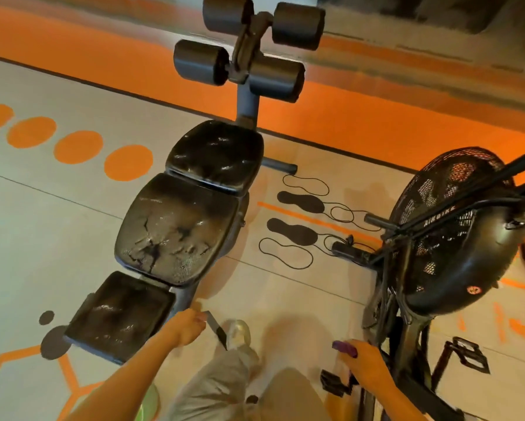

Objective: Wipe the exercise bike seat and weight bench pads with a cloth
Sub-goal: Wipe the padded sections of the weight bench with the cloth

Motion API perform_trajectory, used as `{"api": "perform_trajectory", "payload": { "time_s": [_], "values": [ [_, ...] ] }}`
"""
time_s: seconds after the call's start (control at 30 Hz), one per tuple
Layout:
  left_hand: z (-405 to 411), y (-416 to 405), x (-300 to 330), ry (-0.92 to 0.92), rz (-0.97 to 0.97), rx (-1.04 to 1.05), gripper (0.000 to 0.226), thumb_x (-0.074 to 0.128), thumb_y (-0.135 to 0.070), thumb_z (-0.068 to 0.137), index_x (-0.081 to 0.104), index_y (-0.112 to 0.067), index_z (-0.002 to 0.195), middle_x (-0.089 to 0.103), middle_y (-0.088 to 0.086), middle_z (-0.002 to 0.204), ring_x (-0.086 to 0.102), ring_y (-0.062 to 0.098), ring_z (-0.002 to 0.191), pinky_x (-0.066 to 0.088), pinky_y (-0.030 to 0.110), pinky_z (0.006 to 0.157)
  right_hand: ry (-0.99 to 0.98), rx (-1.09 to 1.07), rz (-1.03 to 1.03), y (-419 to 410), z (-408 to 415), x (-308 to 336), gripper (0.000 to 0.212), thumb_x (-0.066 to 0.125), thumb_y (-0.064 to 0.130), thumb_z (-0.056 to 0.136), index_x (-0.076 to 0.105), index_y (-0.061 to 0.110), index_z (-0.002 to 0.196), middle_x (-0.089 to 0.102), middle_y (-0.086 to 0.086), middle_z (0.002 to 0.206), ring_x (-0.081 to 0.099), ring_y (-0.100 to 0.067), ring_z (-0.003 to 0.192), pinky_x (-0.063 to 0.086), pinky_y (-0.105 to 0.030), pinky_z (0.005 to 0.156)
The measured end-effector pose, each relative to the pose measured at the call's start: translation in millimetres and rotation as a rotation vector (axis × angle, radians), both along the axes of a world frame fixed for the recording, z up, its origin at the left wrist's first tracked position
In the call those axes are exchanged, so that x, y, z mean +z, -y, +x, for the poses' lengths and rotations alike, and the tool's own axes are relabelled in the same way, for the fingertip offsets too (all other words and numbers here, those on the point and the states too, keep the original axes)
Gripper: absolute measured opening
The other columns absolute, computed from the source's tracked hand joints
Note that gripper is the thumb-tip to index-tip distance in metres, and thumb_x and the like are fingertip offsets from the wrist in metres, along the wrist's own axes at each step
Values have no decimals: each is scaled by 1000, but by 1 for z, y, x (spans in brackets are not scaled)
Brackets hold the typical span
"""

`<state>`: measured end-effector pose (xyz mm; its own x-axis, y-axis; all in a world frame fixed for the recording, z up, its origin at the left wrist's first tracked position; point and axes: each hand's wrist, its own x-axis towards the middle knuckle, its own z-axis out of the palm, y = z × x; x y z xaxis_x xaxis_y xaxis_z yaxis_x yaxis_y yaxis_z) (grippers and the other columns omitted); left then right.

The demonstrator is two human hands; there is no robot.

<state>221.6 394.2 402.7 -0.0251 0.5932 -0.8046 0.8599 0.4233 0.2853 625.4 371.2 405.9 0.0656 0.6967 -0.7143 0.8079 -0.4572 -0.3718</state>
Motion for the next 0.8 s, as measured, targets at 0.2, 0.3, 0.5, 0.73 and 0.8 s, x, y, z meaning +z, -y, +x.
{"api": "perform_trajectory", "payload": {
  "time_s": [0.2, 0.3, 0.5, 0.73, 0.8],
  "values": [
    [-23, -78, -4, 26, 2, 97, 7, 51, -14, 95, 55, -16, 91, 51, 3, 95, 40, 17, 86, 29, 25, 75, 21, 38, 48, -72, -31, 17, 10, 57, 15, 97, 63, 17, 104, 61, -2, 78, 55, -12, 68, 40, -15, 59],
    [-11, -108, 3, 79, 11, 133, 22, 50, -13, 97, 64, -15, 114, 55, 3, 99, 47, 19, 88, 36, 24, 78, -7, 80, 73, -112, -42, 22, 12, 59, 13, 95, 63, 25, 93, 60, 4, 72, 56, -7, 65, 41, -14, 57],
    [0, -160, -3, 130, -56, 322, 34, 48, -10, 98, 60, -9, 130, 63, 11, 127, 54, 16, 101, 41, 23, 84, -5, 230, 37, -207, -54, 13, 21, 61, 16, 94, 57, 23, 74, 56, 8, 61, 55, -8, 56, 45, -21, 59],
    [11, -220, -6, 170, -66, 442, 39, 43, -2, 98, 54, -6, 135, 56, 12, 138, 54, 28, 125, 40, 27, 95, -31, 396, 1, -322, -68, 13, 4, 60, 20, 95, 63, 21, 96, 59, 5, 82, 56, -12, 78, 40, -10, 58],
    [15, -237, -5, 196, -49, 488, 38, 43, -3, 98, 55, -6, 134, 55, 12, 138, 53, 28, 125, 40, 26, 94, -53, 411, -12, -350, -77, 14, 7, 61, 19, 94, 64, 24, 97, 62, 3, 84, 59, -17, 87, 49, -18, 69]
  ]
}}
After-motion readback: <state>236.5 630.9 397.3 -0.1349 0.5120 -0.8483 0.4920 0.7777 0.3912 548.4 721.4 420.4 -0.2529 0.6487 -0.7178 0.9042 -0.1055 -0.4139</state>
